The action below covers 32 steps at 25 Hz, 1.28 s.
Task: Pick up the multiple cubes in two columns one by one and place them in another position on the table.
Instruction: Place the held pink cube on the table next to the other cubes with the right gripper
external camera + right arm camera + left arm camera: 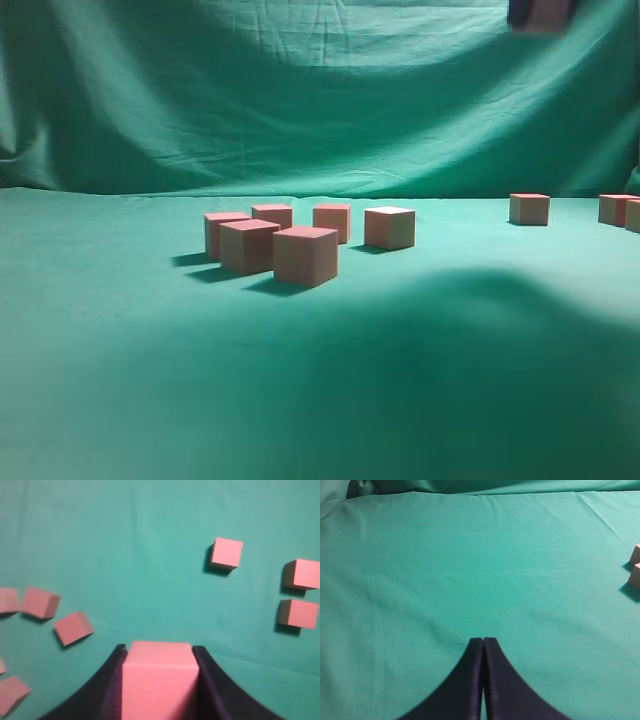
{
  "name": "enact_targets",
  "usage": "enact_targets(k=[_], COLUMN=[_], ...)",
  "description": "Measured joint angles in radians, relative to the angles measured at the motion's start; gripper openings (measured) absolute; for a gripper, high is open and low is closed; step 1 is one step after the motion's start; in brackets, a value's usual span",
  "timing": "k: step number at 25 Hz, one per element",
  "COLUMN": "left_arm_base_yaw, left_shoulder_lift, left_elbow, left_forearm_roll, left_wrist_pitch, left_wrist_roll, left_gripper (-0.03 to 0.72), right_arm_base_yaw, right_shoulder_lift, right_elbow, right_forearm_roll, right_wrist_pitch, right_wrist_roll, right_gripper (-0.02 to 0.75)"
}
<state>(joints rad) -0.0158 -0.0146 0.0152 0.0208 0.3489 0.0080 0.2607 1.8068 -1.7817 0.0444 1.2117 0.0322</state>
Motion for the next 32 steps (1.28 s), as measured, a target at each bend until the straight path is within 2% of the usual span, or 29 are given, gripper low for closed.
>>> enact_targets(k=[7,13,20,22,27,32], left_arm_base_yaw=[0.000,0.000,0.000,0.000,0.000,0.000], left_shoulder_lift=[0.000,0.000,0.000,0.000,0.000,0.000], left_elbow=[0.000,0.000,0.000,0.000,0.000,0.000], left_forearm_roll=[0.000,0.000,0.000,0.000,0.000,0.000], left_wrist_pitch=[0.000,0.000,0.000,0.000,0.000,0.000], left_wrist_roll=[0.000,0.000,0.000,0.000,0.000,0.000], left_gripper=[0.000,0.000,0.000,0.000,0.000,0.000], right_arm_base_yaw=[0.188,0.412,0.626,0.655,0.665,0.665], right_shoulder_lift=[-0.161,-0.247,-0.262,-0.262,-0.257,-0.173], right_elbow=[0.018,0.228,0.457,0.490,0.507,0.509], right_forearm_roll=[0.000,0.007,-0.003,-0.036,-0.177,-0.264], right_wrist_pitch=[0.035,0.025,-0.105,-0.138,-0.163,-0.167], right_wrist_roll=[0.002,0.024,0.108,0.169,0.366,0.389], right_gripper=[0.266,0.266,0.266,0.266,0.266,0.266])
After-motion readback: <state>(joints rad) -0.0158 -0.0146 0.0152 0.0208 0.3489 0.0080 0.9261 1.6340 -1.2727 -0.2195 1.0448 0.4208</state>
